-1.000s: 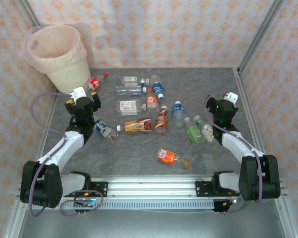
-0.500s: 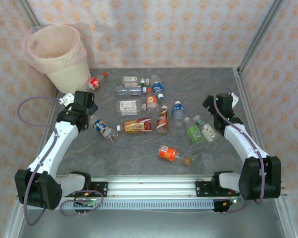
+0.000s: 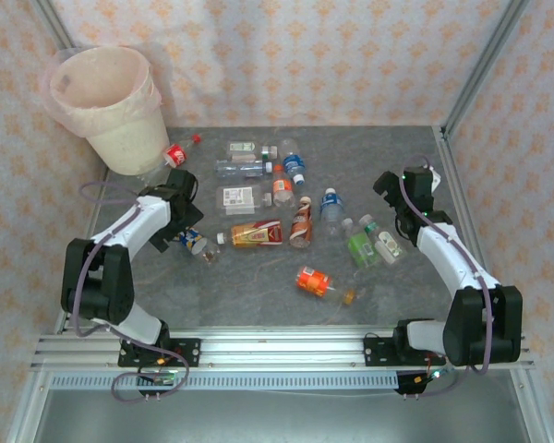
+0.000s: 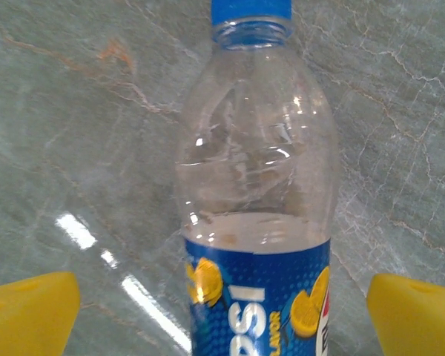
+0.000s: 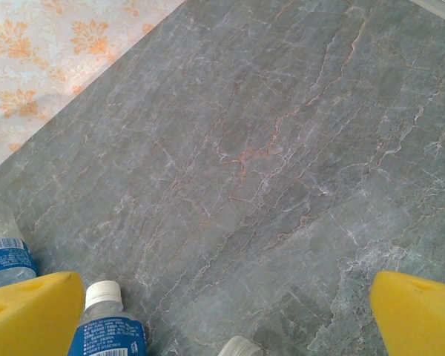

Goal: Put the plastic bottles in the bin

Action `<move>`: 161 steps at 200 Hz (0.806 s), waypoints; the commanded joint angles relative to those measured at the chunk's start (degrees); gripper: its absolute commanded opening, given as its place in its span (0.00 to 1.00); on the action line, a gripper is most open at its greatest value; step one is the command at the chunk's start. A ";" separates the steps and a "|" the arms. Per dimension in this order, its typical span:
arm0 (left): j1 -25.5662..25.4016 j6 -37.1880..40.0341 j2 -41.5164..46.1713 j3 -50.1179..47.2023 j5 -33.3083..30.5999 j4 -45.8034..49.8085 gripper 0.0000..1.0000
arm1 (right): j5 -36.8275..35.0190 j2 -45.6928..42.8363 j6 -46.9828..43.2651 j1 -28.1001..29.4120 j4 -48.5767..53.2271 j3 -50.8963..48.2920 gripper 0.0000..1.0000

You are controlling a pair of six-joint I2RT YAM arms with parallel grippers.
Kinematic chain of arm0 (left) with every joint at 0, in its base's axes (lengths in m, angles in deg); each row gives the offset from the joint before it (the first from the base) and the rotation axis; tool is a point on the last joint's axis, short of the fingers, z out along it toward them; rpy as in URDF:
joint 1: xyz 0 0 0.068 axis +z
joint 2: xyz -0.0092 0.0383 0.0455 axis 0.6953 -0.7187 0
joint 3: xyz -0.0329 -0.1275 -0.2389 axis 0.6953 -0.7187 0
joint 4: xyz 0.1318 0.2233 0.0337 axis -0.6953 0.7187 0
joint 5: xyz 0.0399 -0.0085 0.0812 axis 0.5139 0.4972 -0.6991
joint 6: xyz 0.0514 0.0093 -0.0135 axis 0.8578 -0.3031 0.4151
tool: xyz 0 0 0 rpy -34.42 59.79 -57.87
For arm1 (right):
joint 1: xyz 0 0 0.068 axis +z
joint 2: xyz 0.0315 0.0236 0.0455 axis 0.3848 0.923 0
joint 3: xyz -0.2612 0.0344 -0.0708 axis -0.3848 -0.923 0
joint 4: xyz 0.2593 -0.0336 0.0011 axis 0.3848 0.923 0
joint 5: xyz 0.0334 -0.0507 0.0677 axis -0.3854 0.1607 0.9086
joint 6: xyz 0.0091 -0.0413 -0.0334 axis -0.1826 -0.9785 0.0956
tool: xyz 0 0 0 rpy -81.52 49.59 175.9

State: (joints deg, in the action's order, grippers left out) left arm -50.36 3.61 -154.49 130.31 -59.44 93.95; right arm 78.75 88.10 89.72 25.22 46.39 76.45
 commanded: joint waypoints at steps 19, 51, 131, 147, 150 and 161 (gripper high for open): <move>-0.23 -1.29 -6.19 -0.84 1.78 -6.01 0.91 | -0.04 0.14 -0.25 0.31 1.36 1.16 0.99; -0.22 0.11 -7.03 -2.33 0.99 -9.85 0.77 | -0.57 -0.09 -0.80 0.44 2.08 1.47 0.99; -1.31 10.84 5.96 2.29 -9.14 -5.26 0.54 | -1.40 -0.54 -0.65 0.75 2.08 2.91 0.99; -3.55 15.90 10.72 7.31 -12.92 -5.49 0.53 | -1.80 -0.83 -0.67 0.84 1.69 3.23 0.99; -4.02 17.13 11.45 8.37 -13.89 -5.86 0.52 | -1.94 -0.90 -0.60 0.84 1.60 3.27 0.99; -5.47 21.87 13.55 12.27 -17.51 -8.18 0.53 | -1.98 -0.96 -0.41 0.93 0.81 3.32 0.99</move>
State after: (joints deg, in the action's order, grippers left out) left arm -52.63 14.67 -147.04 133.98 -66.70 87.72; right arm 78.44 88.10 89.53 25.77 47.62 77.89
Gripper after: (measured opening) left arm 0.529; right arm 0.992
